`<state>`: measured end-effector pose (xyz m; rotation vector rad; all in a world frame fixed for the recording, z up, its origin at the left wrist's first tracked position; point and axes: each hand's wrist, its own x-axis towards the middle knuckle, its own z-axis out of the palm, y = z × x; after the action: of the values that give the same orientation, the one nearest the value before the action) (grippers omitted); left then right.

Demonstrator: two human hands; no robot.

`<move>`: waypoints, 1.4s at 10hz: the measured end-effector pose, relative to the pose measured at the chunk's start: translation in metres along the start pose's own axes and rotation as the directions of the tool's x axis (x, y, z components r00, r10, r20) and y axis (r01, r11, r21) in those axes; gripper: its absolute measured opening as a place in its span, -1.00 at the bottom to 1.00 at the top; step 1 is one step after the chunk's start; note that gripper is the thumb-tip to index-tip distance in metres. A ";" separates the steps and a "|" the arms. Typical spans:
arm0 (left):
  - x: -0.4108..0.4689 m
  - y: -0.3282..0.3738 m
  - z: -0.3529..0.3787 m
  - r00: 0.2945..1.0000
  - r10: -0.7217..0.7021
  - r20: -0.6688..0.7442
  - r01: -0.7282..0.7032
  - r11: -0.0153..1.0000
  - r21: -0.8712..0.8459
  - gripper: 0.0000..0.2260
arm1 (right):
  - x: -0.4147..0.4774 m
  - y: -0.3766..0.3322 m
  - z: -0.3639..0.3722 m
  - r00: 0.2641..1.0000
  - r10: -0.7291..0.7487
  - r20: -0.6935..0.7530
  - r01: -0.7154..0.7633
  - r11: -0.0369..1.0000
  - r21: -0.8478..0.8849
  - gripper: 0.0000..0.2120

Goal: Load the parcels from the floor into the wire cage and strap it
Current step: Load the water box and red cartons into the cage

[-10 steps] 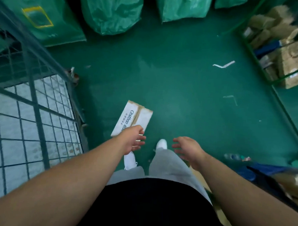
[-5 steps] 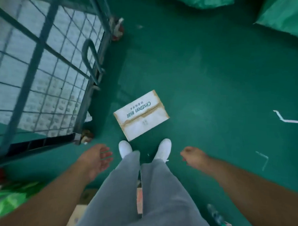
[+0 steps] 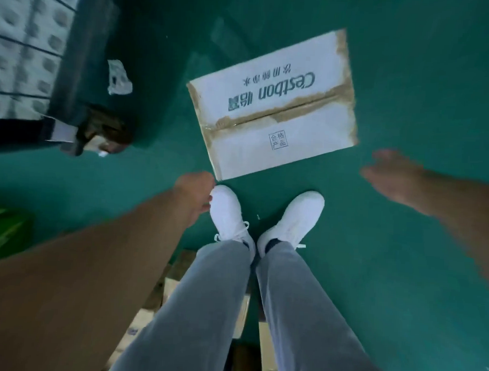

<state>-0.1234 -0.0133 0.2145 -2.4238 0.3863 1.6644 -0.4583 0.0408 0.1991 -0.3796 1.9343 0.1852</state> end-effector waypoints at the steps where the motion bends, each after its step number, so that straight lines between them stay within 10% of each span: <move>1: 0.068 -0.003 0.017 0.999 0.029 0.031 -0.030 0.999 0.022 -0.81 | 0.043 -0.017 0.022 0.999 0.049 0.008 -0.050 0.974 0.220 -0.53; 4: 0.058 -0.027 0.015 0.991 0.004 0.131 0.007 0.997 -0.079 -0.68 | 0.063 -0.015 0.033 0.999 0.041 -0.003 -0.039 0.966 0.257 -0.67; 5: 0.008 -0.037 -0.011 0.994 0.029 0.109 -0.033 0.999 0.038 -0.35 | -0.001 -0.006 0.027 1.000 0.017 0.024 -0.022 0.979 0.205 -0.74; 7: -0.126 -0.091 -0.100 0.997 -0.002 -0.078 -0.007 0.993 -0.118 -0.61 | -0.171 -0.016 0.005 0.988 -0.008 0.156 -0.024 0.979 0.202 -0.84; 9: -0.288 -0.152 -0.184 0.960 -0.154 -0.233 0.055 0.921 -0.385 -0.42 | -0.335 -0.054 -0.010 0.942 -0.159 0.295 0.125 0.983 0.131 -0.83; 13: -0.488 -0.329 -0.292 0.876 -0.400 -0.269 -0.116 0.366 -0.923 -0.44 | -0.572 -0.149 0.074 0.692 -0.444 0.569 0.644 0.736 -0.210 -0.68; 14: -0.500 -0.366 -0.303 0.891 -0.397 -0.221 -0.159 0.184 -0.970 -0.78 | -0.619 -0.160 0.116 0.620 -0.468 0.630 0.721 0.657 -0.222 -0.77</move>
<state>0.0886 0.3040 0.7893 -3.5403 -1.3669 1.3856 -0.0872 0.0354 0.7321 -1.1775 1.0936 0.2568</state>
